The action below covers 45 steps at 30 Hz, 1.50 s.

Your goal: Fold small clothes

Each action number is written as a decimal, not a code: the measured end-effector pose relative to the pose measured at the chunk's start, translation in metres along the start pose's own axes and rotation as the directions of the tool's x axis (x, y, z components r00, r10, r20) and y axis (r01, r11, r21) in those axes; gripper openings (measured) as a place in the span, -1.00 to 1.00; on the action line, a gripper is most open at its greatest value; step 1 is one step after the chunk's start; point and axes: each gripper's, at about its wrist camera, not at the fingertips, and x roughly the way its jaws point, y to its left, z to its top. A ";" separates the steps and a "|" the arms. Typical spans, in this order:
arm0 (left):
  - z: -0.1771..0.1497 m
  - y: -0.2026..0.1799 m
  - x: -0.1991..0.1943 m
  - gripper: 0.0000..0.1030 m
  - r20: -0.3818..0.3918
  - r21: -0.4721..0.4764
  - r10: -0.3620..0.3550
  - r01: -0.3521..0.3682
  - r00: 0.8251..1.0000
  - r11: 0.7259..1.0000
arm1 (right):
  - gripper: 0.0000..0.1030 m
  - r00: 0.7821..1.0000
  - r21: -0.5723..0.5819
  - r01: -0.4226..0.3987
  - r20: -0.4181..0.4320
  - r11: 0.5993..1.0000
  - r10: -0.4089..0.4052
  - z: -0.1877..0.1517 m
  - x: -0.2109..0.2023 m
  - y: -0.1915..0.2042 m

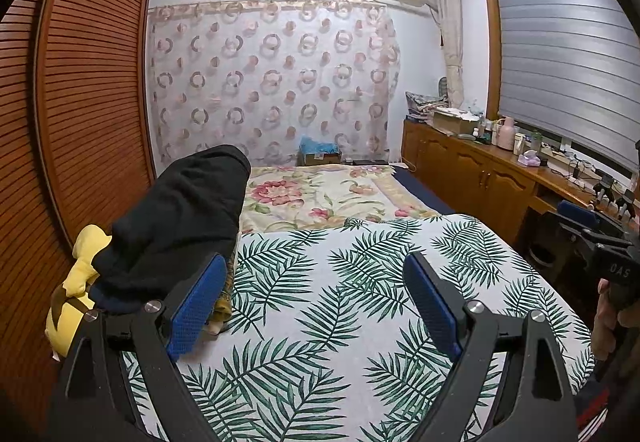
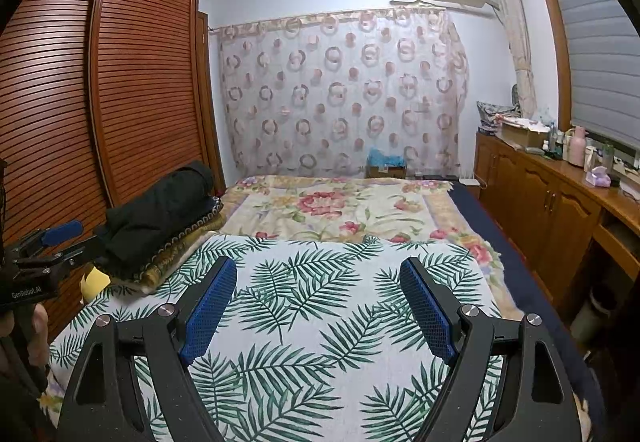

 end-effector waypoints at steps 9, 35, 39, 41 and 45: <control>0.000 0.001 0.000 0.76 0.002 0.001 0.003 -0.003 1.000 1.000 | 0.65 1.000 -0.003 0.000 -0.001 1.000 0.000 -0.001 0.000 -0.002; 0.000 0.003 0.000 0.76 0.005 0.001 0.004 -0.004 1.000 1.000 | 0.65 1.000 -0.004 -0.004 -0.010 1.000 0.004 -0.003 -0.001 -0.012; 0.001 0.004 0.000 0.76 0.005 0.002 0.005 -0.005 1.000 1.000 | 0.65 1.000 -0.003 -0.005 -0.010 1.000 0.005 -0.003 -0.001 -0.013; 0.001 0.005 0.001 0.76 0.006 0.000 0.005 -0.005 1.000 1.000 | 0.65 1.000 -0.003 -0.005 -0.011 1.000 0.005 -0.003 -0.001 -0.014; 0.000 0.004 0.001 0.76 0.005 0.002 0.005 -0.005 1.000 1.000 | 0.65 1.000 -0.003 -0.007 -0.012 1.000 0.007 -0.004 -0.001 -0.015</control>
